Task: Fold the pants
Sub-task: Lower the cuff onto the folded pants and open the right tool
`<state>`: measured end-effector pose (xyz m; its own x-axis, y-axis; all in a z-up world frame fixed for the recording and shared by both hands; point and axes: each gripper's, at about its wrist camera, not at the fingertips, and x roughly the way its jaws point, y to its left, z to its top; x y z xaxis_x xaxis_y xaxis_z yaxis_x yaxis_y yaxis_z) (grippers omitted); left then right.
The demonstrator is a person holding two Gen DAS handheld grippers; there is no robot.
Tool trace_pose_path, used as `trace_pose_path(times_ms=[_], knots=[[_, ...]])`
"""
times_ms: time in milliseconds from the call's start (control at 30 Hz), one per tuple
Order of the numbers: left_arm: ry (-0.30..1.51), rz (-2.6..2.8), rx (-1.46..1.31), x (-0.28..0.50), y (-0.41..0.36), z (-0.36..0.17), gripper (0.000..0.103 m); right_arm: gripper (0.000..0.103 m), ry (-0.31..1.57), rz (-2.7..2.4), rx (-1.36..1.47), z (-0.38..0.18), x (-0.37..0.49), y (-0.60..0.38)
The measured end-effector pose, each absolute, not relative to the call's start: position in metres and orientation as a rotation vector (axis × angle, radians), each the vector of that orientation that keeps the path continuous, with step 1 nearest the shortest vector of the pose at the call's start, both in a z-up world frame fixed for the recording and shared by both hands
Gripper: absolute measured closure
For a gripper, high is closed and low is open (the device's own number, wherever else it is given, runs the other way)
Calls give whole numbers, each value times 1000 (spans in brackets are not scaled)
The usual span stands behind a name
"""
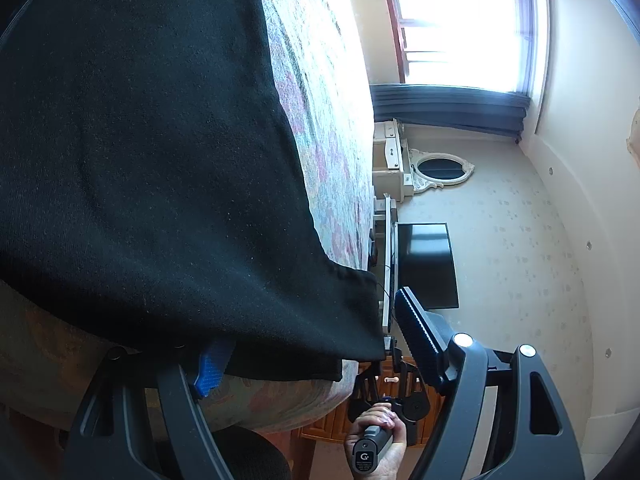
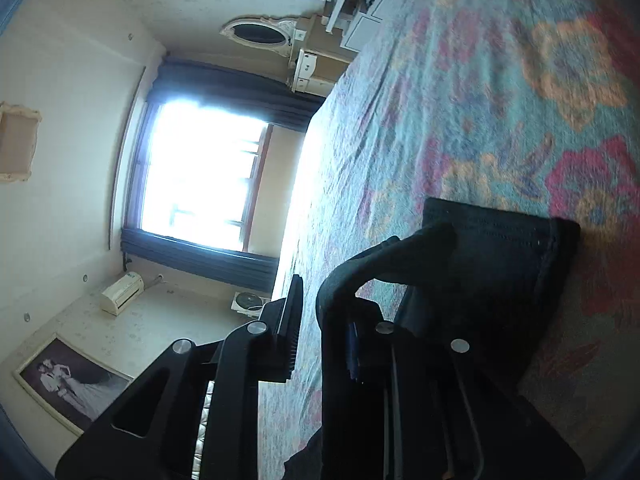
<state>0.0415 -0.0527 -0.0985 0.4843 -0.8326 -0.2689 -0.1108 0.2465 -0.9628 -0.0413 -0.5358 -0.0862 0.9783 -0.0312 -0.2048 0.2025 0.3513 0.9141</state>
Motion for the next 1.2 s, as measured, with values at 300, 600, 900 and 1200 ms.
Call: trace_pose_path(times_ms=[300,600,900,1200], knots=[[1007,-617,-1196,33,-52,-109,28,74,299,-350,1292,-148,-83,-548],[1050,-660,-1149,35,-62,-105,28,97,352,-337,1141,-125,-64,-547],[1105,-665,-1070,36,-56,-110,29,57,225,-641,1276,-146,-130,-592],[1112,-679,-1045,37,-60,-106,29,55,407,-249,1300,-117,-76,-510]])
